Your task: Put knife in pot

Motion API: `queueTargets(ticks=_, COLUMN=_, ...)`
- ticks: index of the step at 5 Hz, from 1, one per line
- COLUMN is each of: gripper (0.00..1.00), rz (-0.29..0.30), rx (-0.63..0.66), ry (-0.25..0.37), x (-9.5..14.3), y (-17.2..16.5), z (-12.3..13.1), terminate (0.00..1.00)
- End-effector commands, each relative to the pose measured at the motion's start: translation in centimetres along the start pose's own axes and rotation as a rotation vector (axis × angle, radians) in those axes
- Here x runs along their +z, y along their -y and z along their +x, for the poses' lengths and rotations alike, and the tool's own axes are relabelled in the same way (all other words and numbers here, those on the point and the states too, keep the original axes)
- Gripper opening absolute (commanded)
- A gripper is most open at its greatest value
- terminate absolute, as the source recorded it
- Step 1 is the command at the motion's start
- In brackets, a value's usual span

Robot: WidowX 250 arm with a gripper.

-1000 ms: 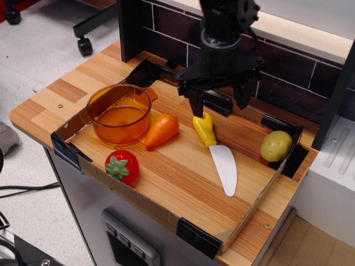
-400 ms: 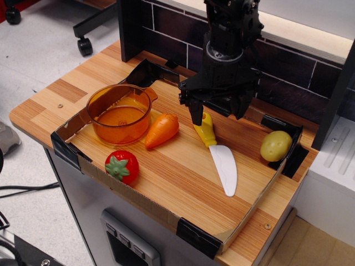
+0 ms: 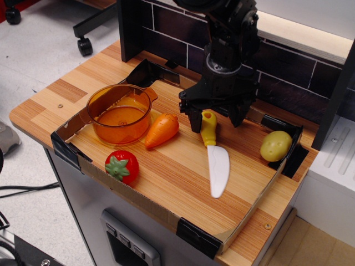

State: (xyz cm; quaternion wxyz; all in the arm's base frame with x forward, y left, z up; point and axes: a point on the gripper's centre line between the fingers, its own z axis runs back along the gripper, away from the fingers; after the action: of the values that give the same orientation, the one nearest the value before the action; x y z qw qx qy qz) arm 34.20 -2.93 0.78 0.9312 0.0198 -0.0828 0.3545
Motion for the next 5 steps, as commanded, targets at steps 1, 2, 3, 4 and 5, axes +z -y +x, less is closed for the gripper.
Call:
queueTargets(ticks=1, gripper=1.00, rz=-0.040, rx=-0.009, ry=0.015, x=0.0, y=0.4, z=0.2, terminate=0.00)
queueTargets(ticks=2, gripper=0.00, rz=-0.053, rx=-0.004, ry=-0.008, x=-0.1, y=0.3, z=0.0, terminate=0.00)
queueTargets(ticks=3, gripper=0.00, rz=-0.056, rx=-0.014, ry=-0.018, x=-0.1, y=0.1, z=-0.2, terminate=0.00)
queueTargets(ticks=4, gripper=0.00, rz=-0.059, rx=-0.019, ry=-0.023, x=0.4, y=-0.1, z=-0.1, terminate=0.00)
queueTargets(ticks=5, gripper=0.00, rz=-0.092, rx=-0.011, ry=-0.067, x=2.6, y=-0.4, z=-0.3, terminate=0.00)
